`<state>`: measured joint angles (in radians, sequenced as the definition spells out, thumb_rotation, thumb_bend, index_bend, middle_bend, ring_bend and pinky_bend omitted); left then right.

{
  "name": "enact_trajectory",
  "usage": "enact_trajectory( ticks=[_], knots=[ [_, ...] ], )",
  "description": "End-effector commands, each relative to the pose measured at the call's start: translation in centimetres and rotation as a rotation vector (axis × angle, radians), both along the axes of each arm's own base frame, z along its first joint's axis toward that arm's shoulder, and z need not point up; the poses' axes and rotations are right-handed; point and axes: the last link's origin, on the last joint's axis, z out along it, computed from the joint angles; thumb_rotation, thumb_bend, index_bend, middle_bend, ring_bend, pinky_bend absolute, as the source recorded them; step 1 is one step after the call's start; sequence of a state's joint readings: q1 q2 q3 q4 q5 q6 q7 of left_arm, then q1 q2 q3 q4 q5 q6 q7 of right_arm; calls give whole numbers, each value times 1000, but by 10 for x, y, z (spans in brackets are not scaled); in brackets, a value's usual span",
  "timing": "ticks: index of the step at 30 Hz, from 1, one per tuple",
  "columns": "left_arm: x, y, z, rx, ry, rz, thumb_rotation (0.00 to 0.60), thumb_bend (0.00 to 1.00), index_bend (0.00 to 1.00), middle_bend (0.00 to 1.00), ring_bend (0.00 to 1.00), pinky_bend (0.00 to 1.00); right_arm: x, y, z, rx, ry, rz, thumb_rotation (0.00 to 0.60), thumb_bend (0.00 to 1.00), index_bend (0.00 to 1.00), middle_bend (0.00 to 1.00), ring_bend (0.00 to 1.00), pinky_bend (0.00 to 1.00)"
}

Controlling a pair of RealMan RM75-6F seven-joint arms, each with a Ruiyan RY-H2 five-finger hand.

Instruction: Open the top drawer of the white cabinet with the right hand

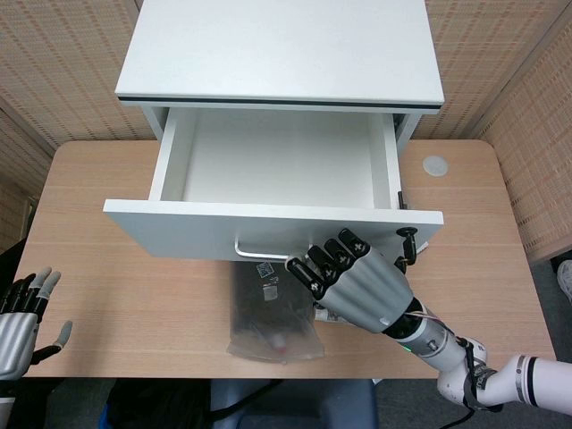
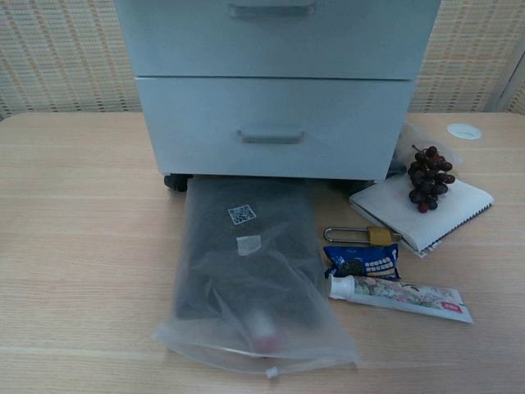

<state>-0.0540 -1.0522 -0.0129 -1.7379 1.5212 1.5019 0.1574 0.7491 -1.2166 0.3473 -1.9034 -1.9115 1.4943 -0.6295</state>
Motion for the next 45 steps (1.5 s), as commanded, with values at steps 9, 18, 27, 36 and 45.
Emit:
enact_trajectory(
  ticks=[9,18,27,36,45],
  knots=[
    [1,0,0,-1,1,-1,600,375,0,0,0,72,-2,8,0,13,-5,30,600,301,609,952,997,1000],
    [1,0,0,-1,1,-1,600,375,0,0,0,72,-7,10,1,23,-12,22,600,271,560,947,997,1000],
    [2,1,-1,-1,2,-1,600,376,0,0,0,72,-14,14,3,23,-30,22,600,192,402,946,997,1000],
    [2,1,-1,-4,2,-2,600,376,0,0,0,72,-20,23,3,29,-29,29,600,176,393,946,997,1000],
    [3,1,-1,-3,1,-5,600,376,0,0,0,72,-23,28,1,42,-23,34,600,160,393,938,997,1000]
  ],
)
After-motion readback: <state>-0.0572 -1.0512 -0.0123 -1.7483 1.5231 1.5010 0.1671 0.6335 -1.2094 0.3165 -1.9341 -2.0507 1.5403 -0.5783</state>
